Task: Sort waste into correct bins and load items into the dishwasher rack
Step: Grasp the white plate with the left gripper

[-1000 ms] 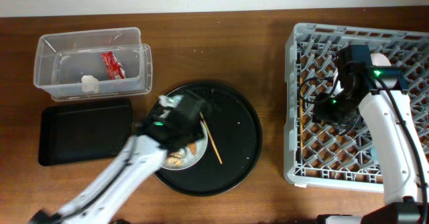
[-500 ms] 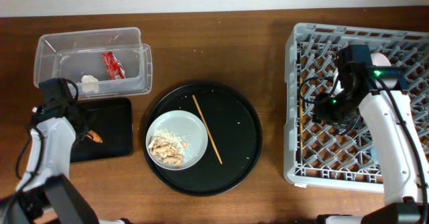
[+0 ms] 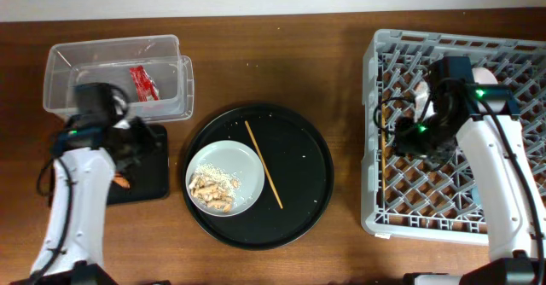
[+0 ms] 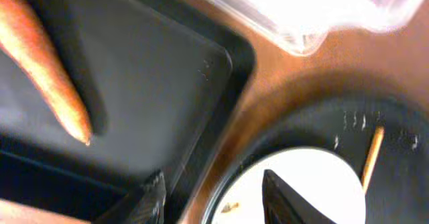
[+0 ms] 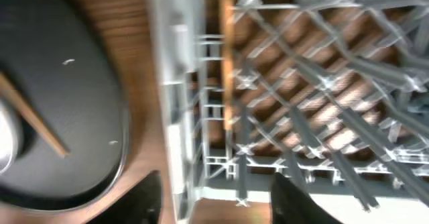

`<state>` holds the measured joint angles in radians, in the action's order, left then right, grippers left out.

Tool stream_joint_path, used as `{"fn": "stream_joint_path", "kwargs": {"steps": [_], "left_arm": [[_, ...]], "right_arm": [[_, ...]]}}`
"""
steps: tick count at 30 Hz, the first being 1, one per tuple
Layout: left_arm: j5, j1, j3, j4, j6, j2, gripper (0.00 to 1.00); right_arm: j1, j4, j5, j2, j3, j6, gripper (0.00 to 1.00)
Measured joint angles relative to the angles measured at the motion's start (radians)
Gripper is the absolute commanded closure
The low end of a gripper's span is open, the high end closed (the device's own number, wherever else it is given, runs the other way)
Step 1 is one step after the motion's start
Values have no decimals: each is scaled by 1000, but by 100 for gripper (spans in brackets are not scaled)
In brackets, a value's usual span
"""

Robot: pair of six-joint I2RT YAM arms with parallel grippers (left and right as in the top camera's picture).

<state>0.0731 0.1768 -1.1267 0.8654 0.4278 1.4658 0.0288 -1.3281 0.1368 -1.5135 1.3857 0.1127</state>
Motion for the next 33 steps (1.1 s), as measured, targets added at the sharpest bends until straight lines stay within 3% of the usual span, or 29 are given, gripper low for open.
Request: {"fn": "stream_joint_path", "kwargs": {"steps": [7, 15, 20, 22, 29, 33], "left_arm": [[10, -329, 1, 42, -39, 2, 48], [10, -680, 1, 6, -97, 202, 45], [6, -784, 1, -16, -115, 321, 46], [0, -797, 1, -18, -115, 354, 54], [-50, -810, -5, -31, -126, 391, 100], [-83, -820, -20, -19, -126, 388, 100]], "right_arm": [[-200, 39, 75, -43, 0, -69, 49], [-206, 27, 72, -47, 0, -72, 49], [-206, 22, 72, -47, 0, -72, 49], [-206, 22, 72, -47, 0, -72, 49], [-206, 19, 71, -47, 0, -72, 49], [-206, 5, 71, -47, 0, -72, 50]]}}
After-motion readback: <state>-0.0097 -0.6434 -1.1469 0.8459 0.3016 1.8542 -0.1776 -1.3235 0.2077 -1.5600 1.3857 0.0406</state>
